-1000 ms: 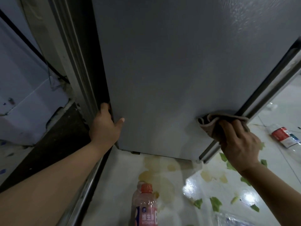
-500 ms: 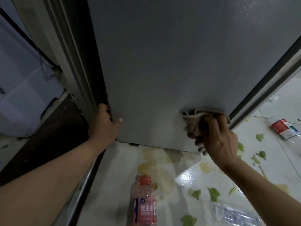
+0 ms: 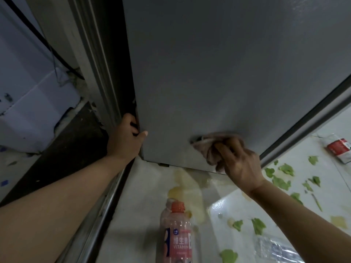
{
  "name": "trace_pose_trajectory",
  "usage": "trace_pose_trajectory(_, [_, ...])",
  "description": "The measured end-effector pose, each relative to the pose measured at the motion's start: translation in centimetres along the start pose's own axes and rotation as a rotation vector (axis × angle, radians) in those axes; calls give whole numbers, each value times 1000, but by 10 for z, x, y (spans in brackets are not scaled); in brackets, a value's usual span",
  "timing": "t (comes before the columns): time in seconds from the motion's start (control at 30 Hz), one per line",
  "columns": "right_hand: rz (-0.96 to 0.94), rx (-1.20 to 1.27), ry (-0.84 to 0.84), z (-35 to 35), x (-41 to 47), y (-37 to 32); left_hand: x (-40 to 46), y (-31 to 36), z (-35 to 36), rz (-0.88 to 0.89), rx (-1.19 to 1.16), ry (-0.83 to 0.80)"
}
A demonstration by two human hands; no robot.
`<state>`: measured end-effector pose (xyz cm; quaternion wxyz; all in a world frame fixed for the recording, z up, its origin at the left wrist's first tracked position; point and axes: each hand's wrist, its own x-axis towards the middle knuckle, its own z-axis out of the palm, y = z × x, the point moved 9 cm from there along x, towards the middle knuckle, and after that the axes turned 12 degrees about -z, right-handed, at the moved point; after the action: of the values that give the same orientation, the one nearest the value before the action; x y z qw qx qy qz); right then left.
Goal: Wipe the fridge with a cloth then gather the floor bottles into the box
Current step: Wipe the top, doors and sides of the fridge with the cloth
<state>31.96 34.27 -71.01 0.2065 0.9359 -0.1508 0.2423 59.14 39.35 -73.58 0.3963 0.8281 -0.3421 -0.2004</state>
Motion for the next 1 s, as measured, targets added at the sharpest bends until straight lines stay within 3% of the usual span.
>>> trace_pose_trajectory(0.13, [68,-106,140,-8,17,-6,2,-2,0,-2,-18,-8])
trace_pose_trajectory(0.3, [-200,-90,-68,42,24,-58,6,-5,1,-2,-53,-33])
trace_pose_trajectory(0.4, [-264,-105,-128,50,32,-72,8,-3,0,28,-59,-51])
trace_pose_trajectory(0.6, [-80,-65,113,11,75,-52,11,-7,-1,9,-131,-140])
trace_pose_trajectory(0.67, [-114,-71,156,14,83,-59,13,-8,-1,12,-141,-188])
trace_pose_trajectory(0.77, [-338,-102,-1,47,80,-95,12,-12,1,19,-147,-271])
trace_pose_trajectory(0.87, [-400,-117,-179,72,78,-116,9,-18,2,47,-121,-324])
trace_pose_trajectory(1.0, [-286,-64,-65,43,98,-99,9,-28,-1,63,-94,-332])
